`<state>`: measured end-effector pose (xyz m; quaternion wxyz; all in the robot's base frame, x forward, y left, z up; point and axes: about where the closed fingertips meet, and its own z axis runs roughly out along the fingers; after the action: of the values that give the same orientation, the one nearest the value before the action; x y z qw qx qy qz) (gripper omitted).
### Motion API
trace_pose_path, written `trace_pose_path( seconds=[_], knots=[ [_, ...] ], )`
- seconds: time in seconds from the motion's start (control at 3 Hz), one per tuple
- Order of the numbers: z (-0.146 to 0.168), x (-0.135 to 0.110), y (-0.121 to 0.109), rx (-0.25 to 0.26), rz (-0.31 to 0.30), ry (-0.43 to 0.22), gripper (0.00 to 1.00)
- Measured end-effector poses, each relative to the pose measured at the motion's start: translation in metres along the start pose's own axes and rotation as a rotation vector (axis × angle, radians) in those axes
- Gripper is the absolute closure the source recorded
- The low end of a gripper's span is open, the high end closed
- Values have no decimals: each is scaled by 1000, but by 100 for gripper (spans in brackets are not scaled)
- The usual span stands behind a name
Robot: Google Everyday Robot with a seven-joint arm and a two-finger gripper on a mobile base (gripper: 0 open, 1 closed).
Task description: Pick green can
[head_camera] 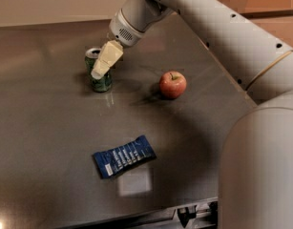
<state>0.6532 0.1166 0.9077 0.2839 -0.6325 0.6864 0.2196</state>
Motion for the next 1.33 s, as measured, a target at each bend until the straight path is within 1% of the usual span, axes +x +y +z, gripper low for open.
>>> trace_pose_path(
  seconds=[0.33, 0.67, 1.0, 1.33],
  knots=[
    [6, -2, 7, -25, -13, -6, 0],
    [11, -4, 10, -37, -22, -9, 18],
    [11, -6, 10, -39, -26, -17, 41],
    [5, -9, 10, -43, -29, -31, 65]
  ],
)
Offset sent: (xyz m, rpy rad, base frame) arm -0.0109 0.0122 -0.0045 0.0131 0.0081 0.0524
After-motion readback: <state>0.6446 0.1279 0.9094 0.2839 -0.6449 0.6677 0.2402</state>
